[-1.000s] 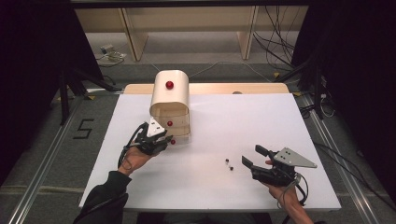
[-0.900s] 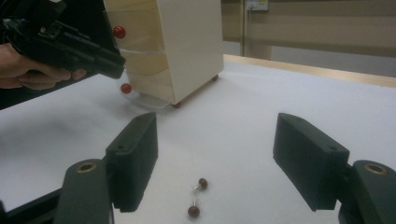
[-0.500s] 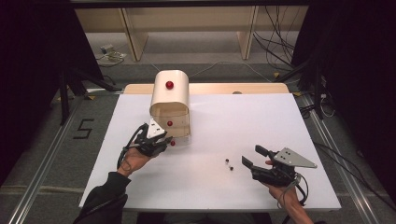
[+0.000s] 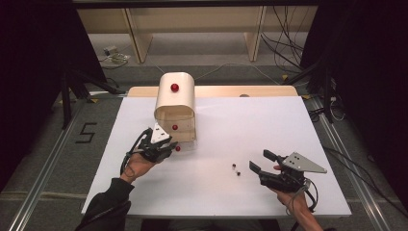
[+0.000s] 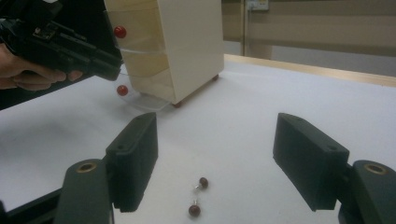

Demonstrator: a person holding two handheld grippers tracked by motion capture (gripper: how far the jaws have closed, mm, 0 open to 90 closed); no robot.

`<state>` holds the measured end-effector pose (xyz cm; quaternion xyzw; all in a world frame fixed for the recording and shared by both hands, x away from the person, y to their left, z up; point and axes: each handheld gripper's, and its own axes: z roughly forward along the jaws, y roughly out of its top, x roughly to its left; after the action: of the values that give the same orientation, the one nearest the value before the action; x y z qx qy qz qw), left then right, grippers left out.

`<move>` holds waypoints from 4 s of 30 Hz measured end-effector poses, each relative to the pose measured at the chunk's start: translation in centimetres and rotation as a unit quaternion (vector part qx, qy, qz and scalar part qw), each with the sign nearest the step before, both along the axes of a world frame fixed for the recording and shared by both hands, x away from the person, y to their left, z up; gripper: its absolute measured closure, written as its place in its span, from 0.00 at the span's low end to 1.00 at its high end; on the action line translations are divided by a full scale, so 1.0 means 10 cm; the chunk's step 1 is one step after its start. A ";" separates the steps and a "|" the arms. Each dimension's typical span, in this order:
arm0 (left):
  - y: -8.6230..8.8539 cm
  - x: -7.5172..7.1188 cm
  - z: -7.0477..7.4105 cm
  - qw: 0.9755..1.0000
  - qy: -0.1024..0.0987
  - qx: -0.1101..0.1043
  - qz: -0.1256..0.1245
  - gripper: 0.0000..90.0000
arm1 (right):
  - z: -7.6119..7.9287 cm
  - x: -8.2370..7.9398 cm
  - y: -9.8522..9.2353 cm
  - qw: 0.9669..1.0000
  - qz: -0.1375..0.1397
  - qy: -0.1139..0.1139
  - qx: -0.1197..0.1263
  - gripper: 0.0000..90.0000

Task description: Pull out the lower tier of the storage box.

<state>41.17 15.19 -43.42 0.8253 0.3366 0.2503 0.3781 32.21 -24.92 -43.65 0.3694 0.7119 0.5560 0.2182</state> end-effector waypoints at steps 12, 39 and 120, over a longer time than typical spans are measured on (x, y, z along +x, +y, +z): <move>0.02 -0.02 0.01 1.000 0.007 0.001 -0.001 0.74 | 0.00 -0.01 0.00 1.000 -0.001 -0.001 0.001 0.35; 0.06 -0.08 0.02 1.000 0.012 -0.004 -0.003 0.73 | 0.00 -0.01 -0.01 1.000 0.000 0.000 0.001 0.35; -0.04 -0.44 0.15 0.994 0.014 -0.112 0.012 0.34 | 0.00 0.00 -0.03 1.000 -0.005 0.001 0.007 0.35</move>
<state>36.81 14.82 -41.94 0.7772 0.3772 0.2044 0.4603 32.25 -25.22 -43.61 0.3747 0.7066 0.5594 0.2175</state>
